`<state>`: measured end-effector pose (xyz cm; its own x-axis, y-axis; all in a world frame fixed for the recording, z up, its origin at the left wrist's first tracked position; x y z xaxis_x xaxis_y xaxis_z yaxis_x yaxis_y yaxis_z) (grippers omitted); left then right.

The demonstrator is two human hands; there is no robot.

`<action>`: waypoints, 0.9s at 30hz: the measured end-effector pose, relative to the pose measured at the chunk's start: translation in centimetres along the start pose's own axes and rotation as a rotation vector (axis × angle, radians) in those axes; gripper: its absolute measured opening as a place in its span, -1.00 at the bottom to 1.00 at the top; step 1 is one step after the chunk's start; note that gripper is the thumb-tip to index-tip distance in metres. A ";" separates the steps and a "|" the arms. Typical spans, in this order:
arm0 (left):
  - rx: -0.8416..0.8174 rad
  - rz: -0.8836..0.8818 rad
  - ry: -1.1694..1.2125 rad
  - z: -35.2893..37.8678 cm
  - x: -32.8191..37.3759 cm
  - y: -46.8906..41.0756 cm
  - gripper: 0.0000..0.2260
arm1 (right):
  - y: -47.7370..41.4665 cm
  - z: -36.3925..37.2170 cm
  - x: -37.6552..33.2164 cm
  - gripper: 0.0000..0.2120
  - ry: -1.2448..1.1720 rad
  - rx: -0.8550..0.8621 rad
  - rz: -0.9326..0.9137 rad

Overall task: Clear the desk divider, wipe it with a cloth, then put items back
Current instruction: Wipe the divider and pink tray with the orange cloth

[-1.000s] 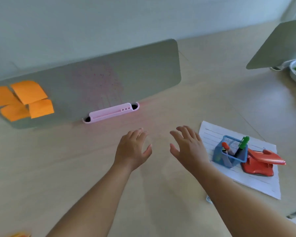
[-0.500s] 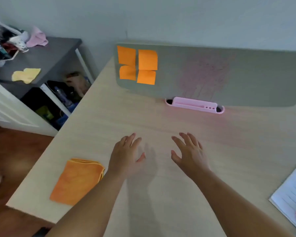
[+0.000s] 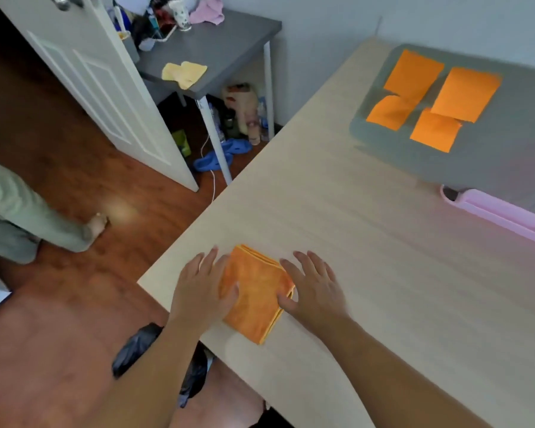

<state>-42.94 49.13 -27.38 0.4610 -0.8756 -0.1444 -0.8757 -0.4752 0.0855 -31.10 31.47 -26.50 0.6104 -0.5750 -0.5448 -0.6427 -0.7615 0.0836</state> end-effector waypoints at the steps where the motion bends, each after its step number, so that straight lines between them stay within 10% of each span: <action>1: -0.017 -0.017 -0.001 0.4 -1.0 0.1 -0.40 | -0.5 1.0 -0.9 -0.38 0.002 -0.022 -0.014; 14: -0.087 -0.096 0.085 5.0 -6.9 1.1 -0.45 | -4.5 9.9 -4.8 0.05 0.078 -0.178 0.092; 27: 0.076 -0.074 0.147 4.6 -5.4 -1.4 -0.57 | -2.2 8.2 -4.2 -0.61 0.094 0.146 -0.176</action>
<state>-44.86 54.97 -31.24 0.5355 -0.8446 -0.0018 -0.8445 -0.5355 0.0044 -36.03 38.02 -31.24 0.7550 -0.4673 -0.4600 -0.5783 -0.8052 -0.1310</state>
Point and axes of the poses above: each hand's wrist, its own y-axis away from the middle knuckle, its own z-axis out of the palm, x = y × z, the point moved 7 cm from there along -y, towards the middle knuckle, and after that the axes turned 15 degrees about -y, right-handed, at the moved point
